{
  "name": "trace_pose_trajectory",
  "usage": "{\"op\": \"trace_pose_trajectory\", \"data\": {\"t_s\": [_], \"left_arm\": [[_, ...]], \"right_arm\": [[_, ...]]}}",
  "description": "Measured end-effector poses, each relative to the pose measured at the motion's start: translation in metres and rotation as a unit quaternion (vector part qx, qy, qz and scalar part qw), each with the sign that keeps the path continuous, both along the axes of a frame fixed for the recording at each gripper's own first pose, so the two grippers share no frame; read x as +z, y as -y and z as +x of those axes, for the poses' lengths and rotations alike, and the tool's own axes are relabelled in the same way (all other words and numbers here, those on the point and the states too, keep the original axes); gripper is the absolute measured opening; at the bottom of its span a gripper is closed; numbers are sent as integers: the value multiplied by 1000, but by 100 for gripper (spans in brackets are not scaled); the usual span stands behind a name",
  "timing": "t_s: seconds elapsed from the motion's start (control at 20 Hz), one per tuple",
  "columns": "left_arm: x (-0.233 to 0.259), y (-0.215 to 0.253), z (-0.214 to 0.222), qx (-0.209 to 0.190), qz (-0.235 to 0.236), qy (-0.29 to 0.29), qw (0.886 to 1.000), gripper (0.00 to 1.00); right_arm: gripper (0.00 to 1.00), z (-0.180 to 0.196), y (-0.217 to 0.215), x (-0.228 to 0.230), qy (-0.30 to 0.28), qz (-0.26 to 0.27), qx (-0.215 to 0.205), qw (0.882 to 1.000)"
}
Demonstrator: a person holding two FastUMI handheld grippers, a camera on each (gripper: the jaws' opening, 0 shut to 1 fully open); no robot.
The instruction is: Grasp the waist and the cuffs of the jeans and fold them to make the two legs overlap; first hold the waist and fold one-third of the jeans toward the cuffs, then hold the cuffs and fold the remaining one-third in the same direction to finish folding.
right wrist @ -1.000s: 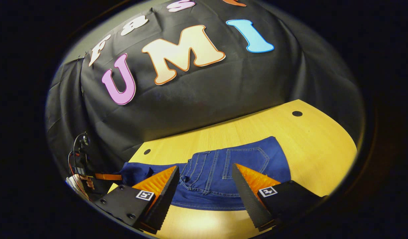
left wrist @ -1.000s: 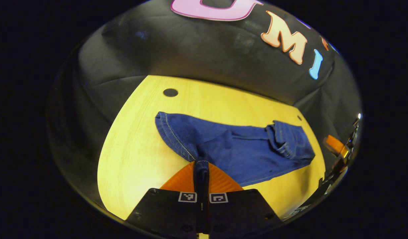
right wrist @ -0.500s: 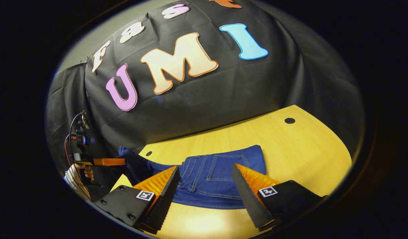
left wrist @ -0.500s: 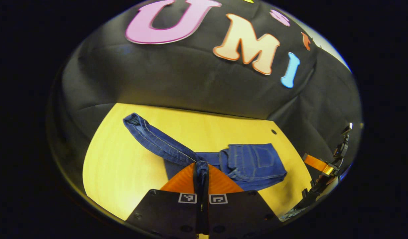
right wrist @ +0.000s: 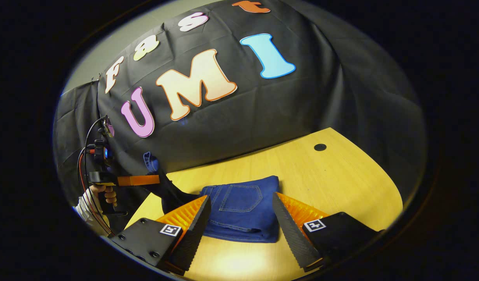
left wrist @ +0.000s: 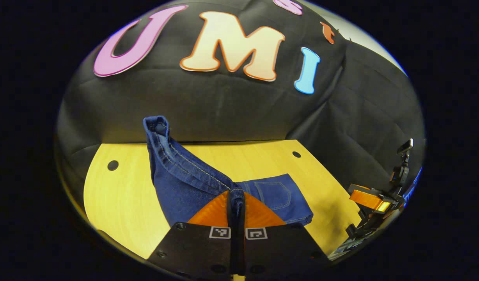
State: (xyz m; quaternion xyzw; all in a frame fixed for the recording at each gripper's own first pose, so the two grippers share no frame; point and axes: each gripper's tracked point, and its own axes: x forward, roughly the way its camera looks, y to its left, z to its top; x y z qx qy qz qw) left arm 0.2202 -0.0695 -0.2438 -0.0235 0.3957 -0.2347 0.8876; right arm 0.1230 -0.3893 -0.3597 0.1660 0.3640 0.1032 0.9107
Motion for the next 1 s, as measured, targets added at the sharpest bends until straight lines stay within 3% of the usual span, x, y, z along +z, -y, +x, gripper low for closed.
{"op": "trace_pose_trajectory", "data": {"t_s": [0.45, 0.65, 0.85, 0.95, 1.0], "left_arm": [[-74, 96, -22, -60, 8, -45, 997, 0], [-115, 123, -34, -62, 11, -67, 996, 0], [-148, 126, -40, -36, 36, -84, 995, 0], [-137, 129, -45, -21, 20, -72, 997, 11], [-127, 129, -45, -14, 15, -54, 998, 39]], "right_arm": [[98, -10, 57, -5, -8, -13, -7, 1000], [98, -19, 69, -14, -19, -13, -2, 1000], [98, -20, 71, -20, -25, -2, 10, 1000], [98, -18, 67, -18, -22, 3, 17, 1000], [98, -17, 65, -13, -17, 4, 19, 1000]]}}
